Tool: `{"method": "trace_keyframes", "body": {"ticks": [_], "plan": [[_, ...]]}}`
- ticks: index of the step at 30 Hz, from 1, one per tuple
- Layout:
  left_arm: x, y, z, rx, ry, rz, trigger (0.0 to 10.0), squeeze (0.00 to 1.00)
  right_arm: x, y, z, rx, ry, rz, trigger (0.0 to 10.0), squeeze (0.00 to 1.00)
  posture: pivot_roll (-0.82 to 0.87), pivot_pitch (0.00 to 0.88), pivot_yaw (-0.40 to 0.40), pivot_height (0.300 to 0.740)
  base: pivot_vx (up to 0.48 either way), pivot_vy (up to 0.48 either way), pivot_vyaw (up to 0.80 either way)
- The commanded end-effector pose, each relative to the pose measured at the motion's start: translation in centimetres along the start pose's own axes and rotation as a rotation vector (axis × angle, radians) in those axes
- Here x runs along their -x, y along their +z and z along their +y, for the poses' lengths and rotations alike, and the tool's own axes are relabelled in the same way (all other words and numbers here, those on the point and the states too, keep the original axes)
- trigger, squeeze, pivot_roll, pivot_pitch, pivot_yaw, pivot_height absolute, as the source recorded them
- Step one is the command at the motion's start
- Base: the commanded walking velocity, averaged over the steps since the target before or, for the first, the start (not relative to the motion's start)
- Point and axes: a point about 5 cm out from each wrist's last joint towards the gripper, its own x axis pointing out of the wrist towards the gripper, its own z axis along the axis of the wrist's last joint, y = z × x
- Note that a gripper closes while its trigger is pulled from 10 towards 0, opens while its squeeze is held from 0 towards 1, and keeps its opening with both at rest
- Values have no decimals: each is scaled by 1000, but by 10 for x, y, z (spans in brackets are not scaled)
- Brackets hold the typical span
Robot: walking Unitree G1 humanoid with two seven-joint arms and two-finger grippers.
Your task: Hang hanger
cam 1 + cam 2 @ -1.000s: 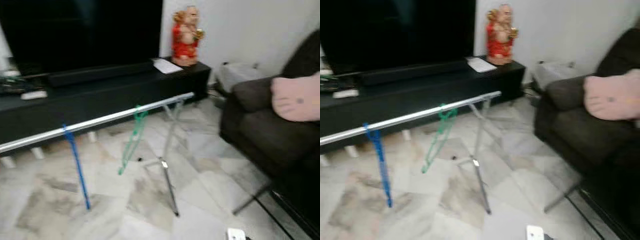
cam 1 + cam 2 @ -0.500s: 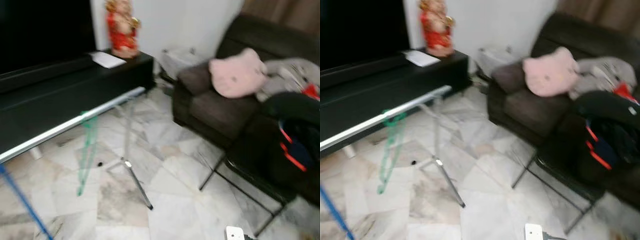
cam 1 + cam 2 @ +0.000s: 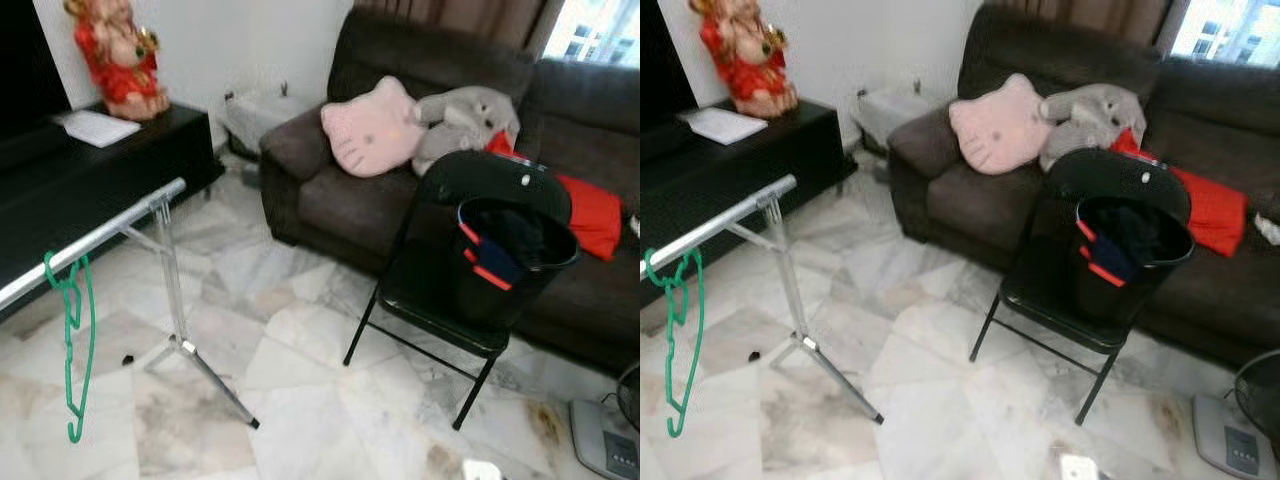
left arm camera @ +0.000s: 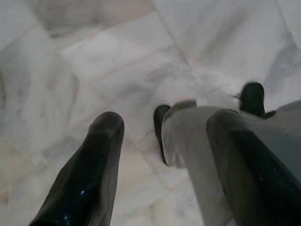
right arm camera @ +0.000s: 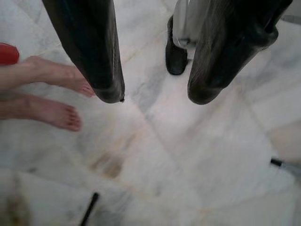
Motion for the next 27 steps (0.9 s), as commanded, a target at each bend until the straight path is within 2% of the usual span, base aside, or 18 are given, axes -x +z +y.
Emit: {"method": "trace_keyframes", "body": {"ticks": [1, 10, 19, 27], "plan": [[1, -5, 1, 13, -2, 19, 10000, 0, 0, -2, 0, 7, 0, 7, 10000, 0, 99, 20, -62, 740, 0, 0, -788], [1, -4, 1, 14, -3, 15, 10000, 0, 0, -2, 0, 9, 0, 8, 10000, 0, 100, 3, -61, 740, 0, 0, -788], [0, -2, -6, 3, -28, 16, 10000, 0, 1, -3, -1, 9, -1, 6, 10000, 0, 97, 0, -63, 740, 0, 0, -761], [-1, -2, -10, -17, -45, 14, 10000, 0, 1, -3, -2, -5, -5, -4, 10000, 0, 90, 0, -64, 740, 158, 0, 0]]}}
